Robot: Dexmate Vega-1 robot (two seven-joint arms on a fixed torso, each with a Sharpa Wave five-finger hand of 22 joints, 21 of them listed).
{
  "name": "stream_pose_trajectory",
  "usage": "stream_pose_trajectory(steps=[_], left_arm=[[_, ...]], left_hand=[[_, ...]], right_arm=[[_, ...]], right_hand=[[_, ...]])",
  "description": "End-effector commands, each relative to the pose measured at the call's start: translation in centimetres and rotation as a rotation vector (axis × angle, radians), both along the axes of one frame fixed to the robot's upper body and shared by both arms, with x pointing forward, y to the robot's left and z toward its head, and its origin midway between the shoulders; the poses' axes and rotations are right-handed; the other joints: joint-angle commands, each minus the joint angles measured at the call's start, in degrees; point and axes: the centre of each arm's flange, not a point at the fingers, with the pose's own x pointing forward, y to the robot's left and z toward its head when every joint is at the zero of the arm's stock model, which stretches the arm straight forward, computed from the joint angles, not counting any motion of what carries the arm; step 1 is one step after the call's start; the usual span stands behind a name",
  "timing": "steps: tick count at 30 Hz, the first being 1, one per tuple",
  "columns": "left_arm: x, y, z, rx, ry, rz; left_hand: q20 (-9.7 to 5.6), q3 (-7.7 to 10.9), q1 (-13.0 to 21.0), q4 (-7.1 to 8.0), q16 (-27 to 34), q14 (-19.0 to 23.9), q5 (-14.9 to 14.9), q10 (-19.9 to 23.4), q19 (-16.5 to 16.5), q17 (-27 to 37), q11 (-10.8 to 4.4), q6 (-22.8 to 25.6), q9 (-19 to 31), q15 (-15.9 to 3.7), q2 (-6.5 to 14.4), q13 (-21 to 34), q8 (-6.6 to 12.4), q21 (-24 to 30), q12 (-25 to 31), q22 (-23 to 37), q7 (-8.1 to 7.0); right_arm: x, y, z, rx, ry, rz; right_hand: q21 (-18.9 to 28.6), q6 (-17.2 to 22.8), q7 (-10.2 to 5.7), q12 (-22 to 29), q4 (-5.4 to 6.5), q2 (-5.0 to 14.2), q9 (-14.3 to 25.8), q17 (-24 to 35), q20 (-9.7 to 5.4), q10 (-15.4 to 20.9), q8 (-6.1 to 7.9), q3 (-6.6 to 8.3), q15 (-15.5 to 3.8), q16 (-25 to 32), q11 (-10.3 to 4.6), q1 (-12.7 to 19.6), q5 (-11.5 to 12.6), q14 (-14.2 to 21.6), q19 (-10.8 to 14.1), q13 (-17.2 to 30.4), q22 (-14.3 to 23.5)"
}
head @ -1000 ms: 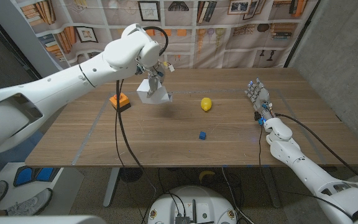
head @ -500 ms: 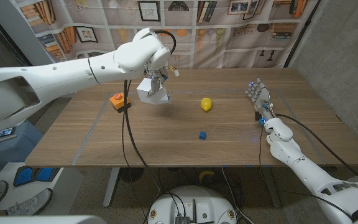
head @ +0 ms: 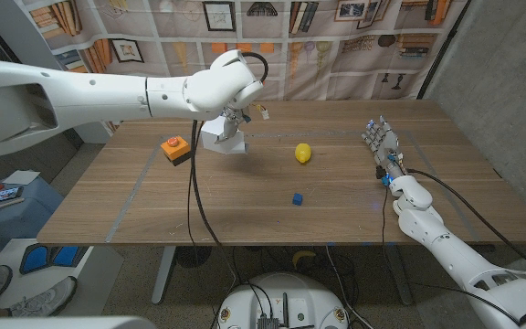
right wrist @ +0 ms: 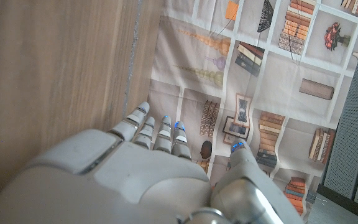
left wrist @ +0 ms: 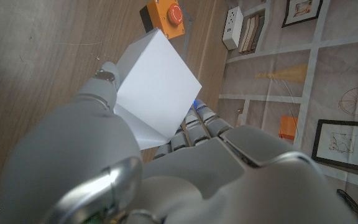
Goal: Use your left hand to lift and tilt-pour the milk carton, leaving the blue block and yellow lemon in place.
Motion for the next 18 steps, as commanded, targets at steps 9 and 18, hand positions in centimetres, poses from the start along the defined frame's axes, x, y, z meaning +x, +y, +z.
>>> stream_pose_trajectory(steps=[9,18], left_arm=[[-0.6,0.3,-0.7,-0.022,-0.027,0.027],[-1.0,1.5,-0.2,-0.106,-0.029,0.014]], left_hand=[[0.01,-0.35,0.36,-0.11,0.45,0.74,0.49,0.78,0.66,0.02,0.05,-0.51,0.26,-1.99,1.18,0.34,0.7,0.16,-0.06,0.3,0.32],[-0.06,-0.8,0.08,-0.14,0.43,0.82,0.47,0.56,0.81,-0.02,0.22,-0.53,0.24,-2.02,0.98,0.48,0.9,0.17,-0.25,0.31,0.37]], right_arm=[[-0.5,-0.3,-0.5,0.001,0.003,0.006],[-0.4,-0.1,-0.4,-0.002,0.004,0.008]], right_hand=[[0.3,0.41,-0.25,0.26,0.03,1.55,0.13,0.1,0.09,0.04,0.09,0.49,0.59,0.23,0.3,-0.24,-0.03,-0.02,0.14,0.04,0.2],[0.28,0.43,-0.27,0.23,0.02,1.56,0.13,0.1,0.13,-0.02,0.09,0.54,0.58,0.27,0.25,-0.24,-0.03,0.0,0.13,0.04,0.2]])
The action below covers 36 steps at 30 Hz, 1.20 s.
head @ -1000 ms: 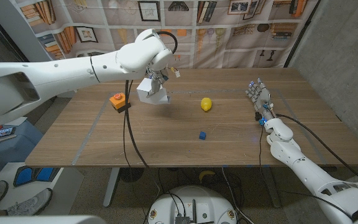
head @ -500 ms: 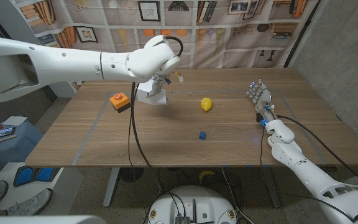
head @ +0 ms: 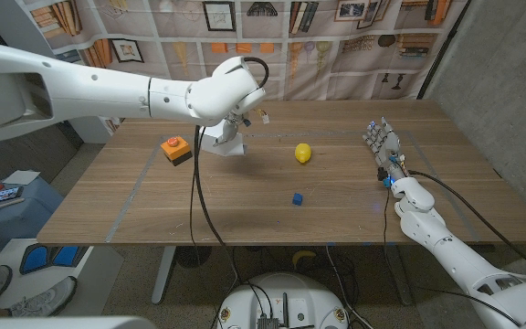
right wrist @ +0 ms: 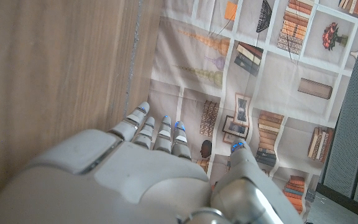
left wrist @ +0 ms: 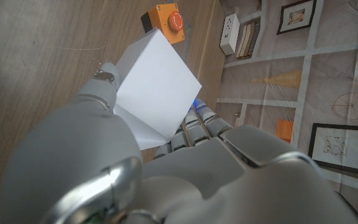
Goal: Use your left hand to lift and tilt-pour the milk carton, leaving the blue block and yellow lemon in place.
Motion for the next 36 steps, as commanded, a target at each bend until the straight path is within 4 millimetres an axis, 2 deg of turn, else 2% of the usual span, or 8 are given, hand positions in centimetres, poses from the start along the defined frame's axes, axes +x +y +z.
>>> stream_pose_trajectory(steps=[1,16,36], left_arm=[[-0.6,1.3,0.4,-0.09,-0.013,-0.012],[-0.9,3.9,0.5,-0.254,-0.033,-0.061],[-0.9,5.9,0.0,-0.435,-0.099,-0.137]], left_hand=[[-0.26,-0.33,0.26,-0.06,0.18,0.4,0.47,0.17,0.67,0.13,-0.13,-0.31,0.21,-2.0,0.69,0.17,0.49,0.19,-0.3,0.31,0.14],[-0.36,-1.15,-0.47,0.07,0.2,0.57,0.36,0.15,0.86,0.13,0.18,-0.25,0.13,-1.99,0.41,0.37,0.84,0.18,-0.52,0.33,0.37],[-0.03,-1.85,-1.07,0.12,0.07,0.37,0.21,-0.35,1.03,0.15,0.68,-0.4,-0.02,-1.57,0.3,0.57,1.06,0.17,-0.96,0.35,0.89]], right_arm=[[0.0,0.2,-0.1,-0.003,0.004,0.003],[0.0,0.8,0.4,-0.017,0.007,0.005],[0.1,1.0,0.4,-0.013,0.014,0.003]], right_hand=[[0.28,0.43,-0.22,0.24,0.02,1.56,0.13,0.09,0.14,0.0,0.1,0.55,0.69,0.29,0.24,-0.24,-0.04,0.04,0.14,0.04,0.2],[0.27,0.41,-0.24,0.24,0.02,1.53,0.13,0.09,0.16,-0.02,0.08,0.58,0.62,0.32,0.28,-0.27,-0.04,-0.02,0.17,0.05,0.2],[0.31,0.42,-0.21,0.29,0.0,1.54,0.14,0.09,0.19,0.1,0.09,0.67,0.67,0.43,0.33,-0.27,-0.04,0.11,0.32,0.05,0.2]])
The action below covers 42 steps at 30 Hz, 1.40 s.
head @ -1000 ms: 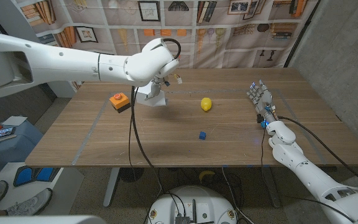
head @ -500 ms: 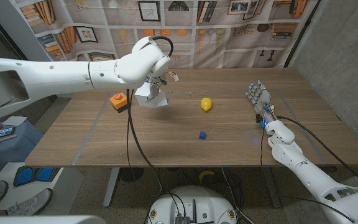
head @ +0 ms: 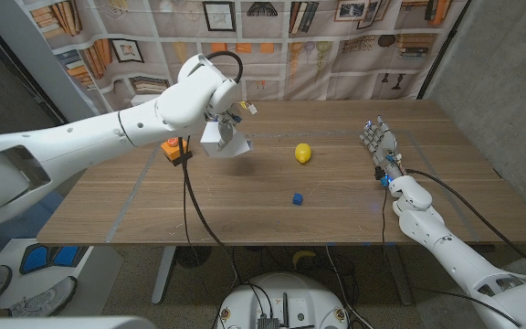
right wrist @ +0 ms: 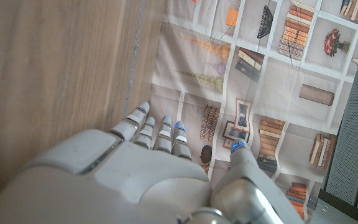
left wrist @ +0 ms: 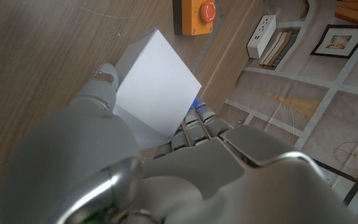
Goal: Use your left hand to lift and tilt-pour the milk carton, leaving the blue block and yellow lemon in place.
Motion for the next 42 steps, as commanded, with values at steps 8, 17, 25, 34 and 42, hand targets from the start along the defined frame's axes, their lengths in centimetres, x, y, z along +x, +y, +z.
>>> stream_pose_trajectory(steps=[8,17,25,34,42], left_arm=[[0.1,2.8,-1.7,-0.231,-0.104,-0.083],[0.0,3.5,-3.0,-0.394,-0.116,-0.114],[-0.3,4.0,-3.8,-0.537,-0.152,-0.148],[-0.3,4.2,-4.6,-0.66,-0.193,-0.188],[-0.1,4.4,-5.9,-0.761,-0.27,-0.18]], left_hand=[[-0.2,-0.52,-0.62,-0.17,0.17,0.78,0.15,0.54,1.03,0.08,0.4,0.79,0.02,-1.65,0.09,0.4,0.66,0.34,0.02,0.07,0.51],[-0.1,-0.84,-0.88,-0.17,0.35,1.34,0.06,1.38,1.45,0.07,0.3,1.46,-0.07,-1.83,0.01,0.49,1.05,0.44,0.22,0.07,0.35],[-0.22,-0.99,-0.79,-0.31,0.53,1.98,0.04,1.93,2.04,0.03,0.22,1.95,-0.16,-1.99,0.01,0.58,1.36,0.58,0.3,0.08,0.3],[-0.38,-1.25,-0.96,-0.31,0.58,2.33,0.0,2.37,2.31,-0.01,0.13,2.94,-0.27,-2.02,-0.01,0.68,1.84,0.59,0.31,0.1,0.64],[-0.45,-1.56,-1.27,-0.28,0.46,2.29,-0.05,2.16,2.41,-0.07,0.18,2.95,-0.36,-2.04,-0.26,0.75,1.88,0.55,0.09,0.11,0.69]], right_arm=[[0.1,-0.1,-0.3,0.01,0.01,-0.005],[0.3,-0.3,-0.2,0.009,0.013,-0.005],[0.6,-0.2,-0.2,0.01,0.02,-0.002],[1.0,-0.1,-0.2,0.011,0.024,0.001],[1.2,-0.1,-0.3,0.016,0.03,-0.001]], right_hand=[[0.35,0.48,-0.3,0.3,-0.02,1.55,0.14,0.08,0.46,0.14,0.11,0.7,0.59,0.48,0.26,-0.26,-0.04,0.2,0.46,0.05,0.21],[0.35,0.53,-0.31,0.29,-0.02,1.57,0.14,0.07,0.47,0.13,0.12,0.73,0.62,0.49,0.27,-0.25,-0.05,0.18,0.48,0.05,0.21],[0.33,0.57,-0.29,0.29,-0.03,1.59,0.14,0.07,0.45,0.13,0.13,0.77,0.54,0.51,0.23,-0.24,-0.05,0.18,0.47,0.06,0.22],[0.32,0.59,-0.37,0.31,-0.04,1.63,0.15,0.08,0.44,0.18,0.13,0.84,0.62,0.54,0.29,-0.22,-0.06,0.21,0.49,0.06,0.22],[0.31,0.62,-0.4,0.3,-0.03,1.67,0.15,0.08,0.45,0.18,0.13,0.87,0.63,0.55,0.23,-0.22,-0.06,0.19,0.48,0.06,0.22]])
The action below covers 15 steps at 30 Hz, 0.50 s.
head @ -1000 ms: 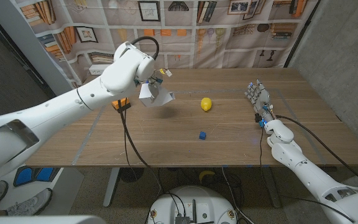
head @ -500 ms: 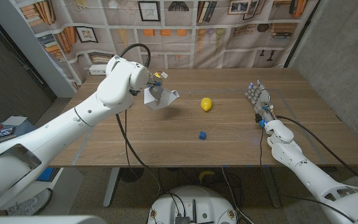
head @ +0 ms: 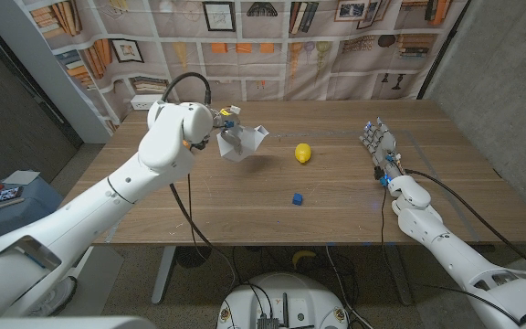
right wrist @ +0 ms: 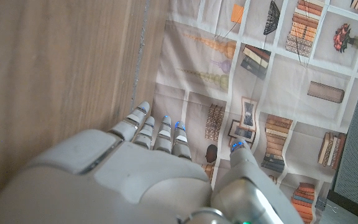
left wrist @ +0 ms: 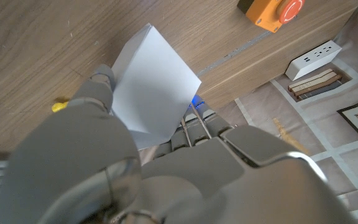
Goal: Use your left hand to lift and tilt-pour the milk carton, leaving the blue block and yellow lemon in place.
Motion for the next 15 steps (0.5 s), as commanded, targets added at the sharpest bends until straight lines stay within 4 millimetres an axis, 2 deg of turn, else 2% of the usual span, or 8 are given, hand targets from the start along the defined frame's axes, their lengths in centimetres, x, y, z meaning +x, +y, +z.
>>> stream_pose_trajectory(steps=[1,15], left_arm=[[0.2,0.6,-2.2,-0.181,-0.078,0.008],[1.0,0.4,-4.2,-0.269,-0.147,-0.009]], left_hand=[[-0.19,-0.56,-0.16,-0.07,0.21,0.63,-0.06,-0.14,0.68,-0.09,0.03,0.26,0.02,-2.09,0.44,0.23,0.22,0.29,-0.03,0.13,0.15],[-0.32,-1.33,-0.93,-0.07,-0.2,0.27,-0.19,-0.93,0.63,-0.21,0.55,-0.77,-0.22,-1.78,-0.53,0.31,-0.16,0.12,-0.65,0.14,0.14]], right_arm=[[0.4,0.1,0.0,0.005,0.007,0.0],[0.7,0.0,0.1,0.017,0.008,-0.011]], right_hand=[[0.31,0.3,-0.08,0.31,-0.04,1.67,0.15,0.07,0.24,0.19,0.13,0.39,0.41,0.55,0.25,-0.22,-0.06,-0.02,0.28,0.06,0.22],[0.32,0.31,-0.04,0.3,-0.03,1.72,0.15,0.08,0.25,0.18,0.13,0.45,0.42,0.59,0.24,-0.21,-0.07,0.01,0.34,0.06,0.22]])
